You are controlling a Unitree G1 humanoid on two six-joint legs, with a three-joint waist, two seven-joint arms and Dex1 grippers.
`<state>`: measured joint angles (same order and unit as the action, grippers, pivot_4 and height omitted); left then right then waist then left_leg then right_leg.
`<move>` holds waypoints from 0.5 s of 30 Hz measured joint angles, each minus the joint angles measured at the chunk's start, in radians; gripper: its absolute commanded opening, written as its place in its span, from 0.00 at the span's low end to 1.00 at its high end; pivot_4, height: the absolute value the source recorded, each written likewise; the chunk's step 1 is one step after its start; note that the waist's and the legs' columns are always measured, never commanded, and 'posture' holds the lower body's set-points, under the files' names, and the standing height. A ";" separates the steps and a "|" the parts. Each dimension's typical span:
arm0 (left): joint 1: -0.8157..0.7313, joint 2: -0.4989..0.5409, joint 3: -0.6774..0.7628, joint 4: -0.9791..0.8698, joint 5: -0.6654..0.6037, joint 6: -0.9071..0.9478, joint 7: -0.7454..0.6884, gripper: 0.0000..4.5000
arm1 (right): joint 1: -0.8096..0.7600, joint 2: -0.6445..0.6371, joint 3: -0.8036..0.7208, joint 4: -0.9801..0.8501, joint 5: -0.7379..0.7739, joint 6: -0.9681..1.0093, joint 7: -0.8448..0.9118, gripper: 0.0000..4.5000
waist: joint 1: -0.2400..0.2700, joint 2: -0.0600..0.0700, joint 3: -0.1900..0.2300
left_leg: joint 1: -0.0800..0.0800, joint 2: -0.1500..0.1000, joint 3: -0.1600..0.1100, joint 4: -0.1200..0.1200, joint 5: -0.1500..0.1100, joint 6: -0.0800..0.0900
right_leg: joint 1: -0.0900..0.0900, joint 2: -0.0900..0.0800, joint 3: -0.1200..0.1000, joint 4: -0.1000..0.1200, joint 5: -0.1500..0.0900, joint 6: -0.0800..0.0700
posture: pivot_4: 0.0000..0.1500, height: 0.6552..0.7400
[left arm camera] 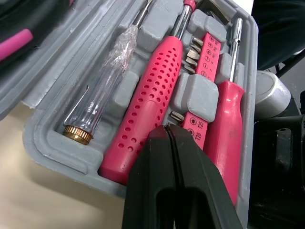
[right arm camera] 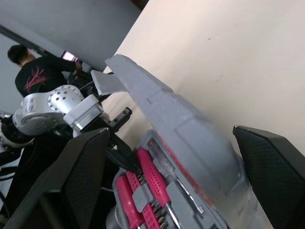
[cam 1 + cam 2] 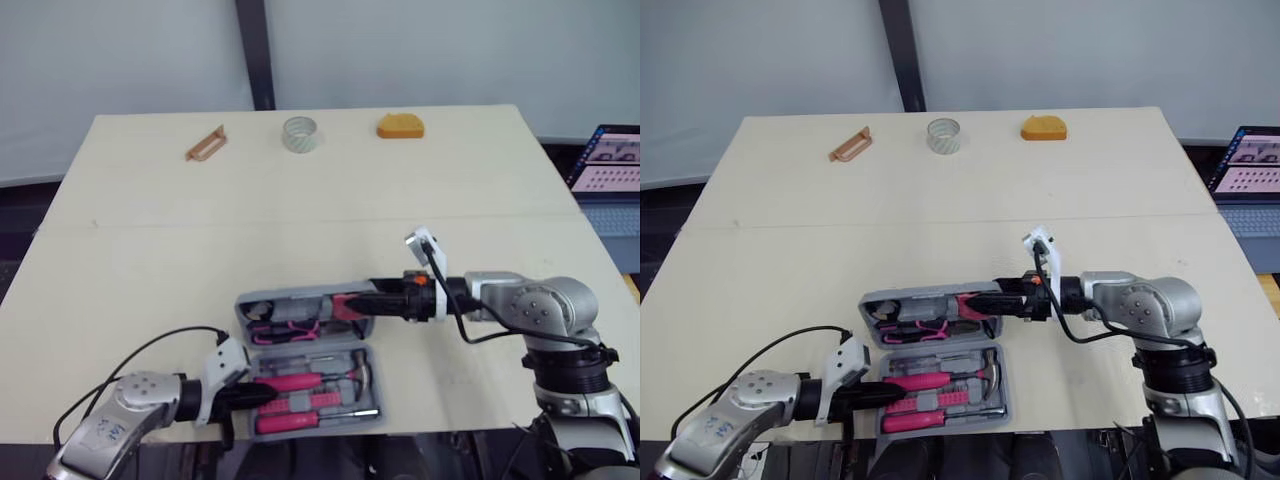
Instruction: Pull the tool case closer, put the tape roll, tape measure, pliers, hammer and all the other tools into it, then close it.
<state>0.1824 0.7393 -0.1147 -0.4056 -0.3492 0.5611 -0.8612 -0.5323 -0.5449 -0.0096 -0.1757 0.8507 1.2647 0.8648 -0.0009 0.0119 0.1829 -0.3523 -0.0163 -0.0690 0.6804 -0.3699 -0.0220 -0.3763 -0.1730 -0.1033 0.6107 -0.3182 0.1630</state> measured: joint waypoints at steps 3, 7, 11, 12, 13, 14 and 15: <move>0.018 -0.012 0.014 -0.012 -0.007 0.014 0.012 0.00 | 0.000 -0.022 0.010 -0.015 0.005 0.000 0.022 0.98 | 0.000 0.000 0.000 | 0.000 0.000 0.000 0.000 0.000 0.000 | 0.000 0.000 0.000 0.000 0.000 0.000 | 1.00 1.00; 0.113 0.023 0.136 -0.122 -0.095 0.113 0.027 0.00 | 0.004 -0.076 0.031 -0.047 0.007 -0.002 0.061 0.98 | 0.000 0.000 0.000 | -0.001 0.001 0.000 -0.001 0.000 0.000 | 0.000 0.000 0.000 -0.001 0.000 0.000 | 1.00 1.00; 0.220 0.118 0.345 -0.200 -0.165 0.180 -0.007 0.00 | 0.007 -0.114 0.039 -0.081 0.036 -0.002 0.099 0.98 | 0.001 0.000 0.000 | -0.001 0.001 0.000 0.000 0.000 0.000 | 0.000 0.001 0.000 -0.003 0.000 0.000 | 1.00 1.00; 0.226 0.131 0.377 -0.204 -0.169 0.187 -0.011 0.00 | 0.008 -0.119 0.040 -0.087 0.041 -0.001 0.105 0.98 | 0.001 0.000 0.000 | -0.001 0.001 0.000 0.000 0.000 0.000 | 0.000 0.001 0.000 -0.003 0.000 0.000 | 1.00 1.00; 0.225 0.141 0.413 -0.205 -0.182 0.196 -0.019 0.00 | 0.009 -0.125 0.042 -0.098 0.048 -0.001 0.112 0.98 | 0.005 0.000 0.000 | -0.002 0.001 0.000 0.000 -0.001 0.000 | 0.000 0.001 0.000 -0.004 0.000 0.000 | 1.00 1.00; 0.215 0.146 0.442 -0.201 -0.196 0.202 -0.025 0.00 | 0.013 -0.132 0.044 -0.111 0.058 -0.001 0.119 0.98 | 0.011 0.000 0.000 | -0.002 0.001 0.000 0.001 -0.001 0.000 | 0.001 0.001 0.000 -0.004 0.000 0.000 | 1.00 1.00; 0.201 0.147 0.462 -0.193 -0.204 0.203 -0.029 0.00 | 0.021 -0.140 0.046 -0.126 0.067 0.000 0.126 0.98 | 0.016 0.000 0.000 | -0.002 0.001 0.000 0.001 -0.001 0.000 | 0.001 0.001 0.000 -0.004 0.000 0.000 | 1.00 1.00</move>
<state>0.3830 0.8862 0.3476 -0.5983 -0.5528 0.7642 -0.8898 -0.5111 -0.6846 0.0360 -0.3019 0.9172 1.2647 0.9909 0.0150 0.0116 0.1832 -0.3543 -0.0153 -0.0688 0.6814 -0.3708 -0.0220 -0.3755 -0.1723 -0.1033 0.6063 -0.3183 0.1628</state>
